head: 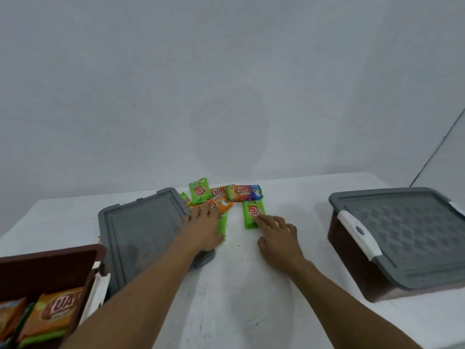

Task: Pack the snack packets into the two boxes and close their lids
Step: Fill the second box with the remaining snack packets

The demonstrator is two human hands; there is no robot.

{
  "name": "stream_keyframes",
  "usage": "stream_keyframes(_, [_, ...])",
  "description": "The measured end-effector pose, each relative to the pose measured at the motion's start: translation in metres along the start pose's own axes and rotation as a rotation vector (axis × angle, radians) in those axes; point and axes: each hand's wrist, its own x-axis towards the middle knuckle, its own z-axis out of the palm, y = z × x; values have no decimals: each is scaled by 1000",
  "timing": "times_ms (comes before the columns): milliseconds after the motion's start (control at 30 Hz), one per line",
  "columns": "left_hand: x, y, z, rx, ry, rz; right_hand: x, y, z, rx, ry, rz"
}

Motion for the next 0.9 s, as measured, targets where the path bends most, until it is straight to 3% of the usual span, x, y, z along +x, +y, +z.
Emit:
stream_keyframes(133, [11, 16, 17, 2, 167, -90, -34, 7, 4, -35, 181, -92])
stream_keyframes(267, [15, 33, 20, 42, 315, -64, -66, 18, 7, 118, 322, -137])
stream_keyframes(333, [15, 39, 20, 72, 305, -1, -64, 20, 2, 223, 255, -101])
stream_keyframes(433, [18, 43, 16, 14, 226, 41, -55, 26, -12, 330, -2, -109])
stream_keyframes(667, [5, 28, -15, -70, 95, 94, -47, 22, -43, 91, -387, -135])
stream_keyframes(767, [-8, 16, -34, -68, 79, 142, -43, 15, -52, 43, -429, -67])
stream_keyframes(900, [-33, 2, -61, -325, 104, 139, -51, 6, -41, -13, -285, 80])
